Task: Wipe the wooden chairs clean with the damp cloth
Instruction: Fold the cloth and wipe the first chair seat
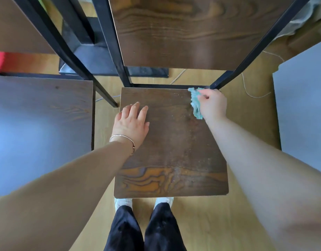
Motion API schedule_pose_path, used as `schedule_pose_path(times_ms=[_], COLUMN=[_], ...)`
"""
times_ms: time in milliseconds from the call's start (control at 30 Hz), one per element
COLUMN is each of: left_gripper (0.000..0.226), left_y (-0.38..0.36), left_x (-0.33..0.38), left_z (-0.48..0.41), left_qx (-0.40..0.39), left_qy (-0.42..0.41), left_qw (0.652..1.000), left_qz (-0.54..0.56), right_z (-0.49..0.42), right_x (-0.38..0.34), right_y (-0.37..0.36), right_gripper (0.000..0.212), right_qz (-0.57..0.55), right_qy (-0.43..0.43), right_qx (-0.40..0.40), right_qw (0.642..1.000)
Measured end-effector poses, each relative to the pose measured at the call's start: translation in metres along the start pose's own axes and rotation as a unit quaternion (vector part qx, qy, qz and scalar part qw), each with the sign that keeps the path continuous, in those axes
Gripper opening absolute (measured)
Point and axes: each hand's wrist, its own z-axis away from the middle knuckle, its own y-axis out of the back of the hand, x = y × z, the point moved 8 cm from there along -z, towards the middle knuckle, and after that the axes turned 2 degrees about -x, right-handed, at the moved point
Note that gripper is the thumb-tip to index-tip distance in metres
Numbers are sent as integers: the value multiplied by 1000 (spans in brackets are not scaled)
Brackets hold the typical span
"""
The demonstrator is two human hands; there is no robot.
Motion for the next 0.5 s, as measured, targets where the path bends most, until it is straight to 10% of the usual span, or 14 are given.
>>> schedule_pose_path(times_ms=[500], left_gripper=[53], left_y=[-14], left_x=[-7], left_z=[-15], left_qx=[-7], left_qy=[-5], left_qw=[1000], left_qz=[7], right_z=[-4], right_x=[-44], right_y=[-81], right_gripper=[31], right_qz=[41], right_qy=[112], right_qx=[-145], right_qw=[982])
